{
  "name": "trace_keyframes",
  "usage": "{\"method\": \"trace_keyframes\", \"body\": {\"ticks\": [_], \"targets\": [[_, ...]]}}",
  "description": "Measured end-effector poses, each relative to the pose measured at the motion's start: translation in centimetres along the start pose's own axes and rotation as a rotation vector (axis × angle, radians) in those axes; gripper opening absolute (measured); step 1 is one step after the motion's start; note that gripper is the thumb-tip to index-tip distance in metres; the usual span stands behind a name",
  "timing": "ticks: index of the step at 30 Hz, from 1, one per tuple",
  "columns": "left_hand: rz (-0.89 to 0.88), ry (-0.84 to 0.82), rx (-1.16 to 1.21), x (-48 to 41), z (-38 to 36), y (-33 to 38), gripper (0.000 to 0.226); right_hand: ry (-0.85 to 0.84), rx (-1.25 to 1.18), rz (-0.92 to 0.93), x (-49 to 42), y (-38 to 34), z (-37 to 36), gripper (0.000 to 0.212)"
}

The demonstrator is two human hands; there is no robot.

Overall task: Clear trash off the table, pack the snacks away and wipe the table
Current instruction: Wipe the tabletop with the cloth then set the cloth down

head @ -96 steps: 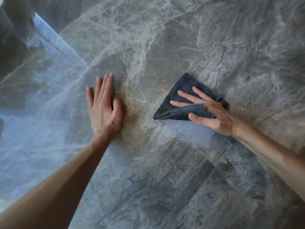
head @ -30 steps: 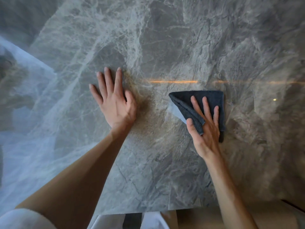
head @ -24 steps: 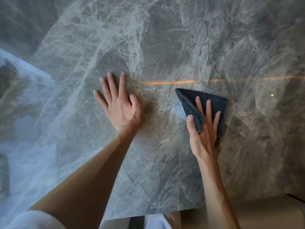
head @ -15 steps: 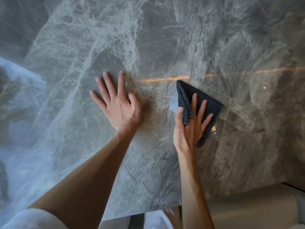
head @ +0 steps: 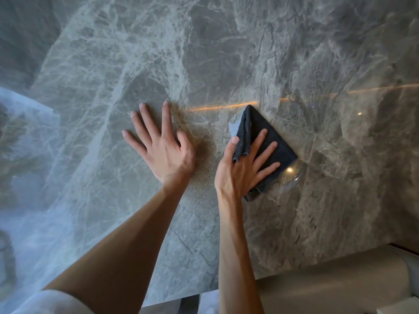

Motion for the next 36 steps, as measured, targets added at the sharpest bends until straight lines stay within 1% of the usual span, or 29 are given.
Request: {"method": "trace_keyframes", "body": {"ticks": [2, 4, 9, 14, 20, 24, 26, 32, 34, 36], "targets": [[0.001, 0.002, 0.0, 0.0, 0.0, 0.0, 0.068, 0.016, 0.001, 0.001, 0.1, -0.5, -0.1, 0.059], [0.0, 0.007, 0.008, 0.0, 0.0, 0.1, 0.068, 0.01, 0.029, -0.012, 0.0, -0.9, -0.4, 0.055], [0.001, 0.007, 0.01, 0.0, 0.0, 0.0, 0.067, -0.024, 0.128, -0.073, -0.5, -1.1, -1.6, 0.058], [0.008, 0.008, 0.007, 0.1, -0.2, 0.0, 0.068, -0.033, 0.136, -0.113, -0.8, -1.8, -2.0, 0.057], [0.016, 0.017, 0.007, 0.0, 0.0, 0.1, 0.068, -0.109, 0.107, -0.144, -1.3, -2.8, -2.9, 0.06], [0.018, 0.014, 0.019, 0.0, 0.1, 0.2, 0.068, -0.153, 0.128, -0.151, -1.5, -3.8, -3.3, 0.062], [0.018, 0.018, 0.025, 0.0, 0.1, 0.2, 0.067, -0.183, 0.128, -0.145, -1.6, -4.5, -3.5, 0.066], [0.015, 0.011, 0.019, 0.0, 0.0, 0.2, 0.066, -0.307, 0.125, -0.145, -1.8, -5.9, -4.1, 0.095], [0.014, 0.012, 0.018, 0.0, -0.1, 0.1, 0.066, -0.36, 0.103, -0.161, -2.1, -5.9, -4.1, 0.099], [0.013, 0.014, 0.02, 0.0, 0.0, 0.1, 0.066, -0.366, 0.066, -0.175, -2.6, -5.9, -3.8, 0.101]]}}
Point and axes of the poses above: each hand's wrist, its own x-axis away from the middle knuckle, its own z-axis out of the back of the hand, y = z × x, the point moved 9 cm from there along -x, towards the middle knuckle, and after that the axes turned 4 degrees about -z, right-handed, at the moved point
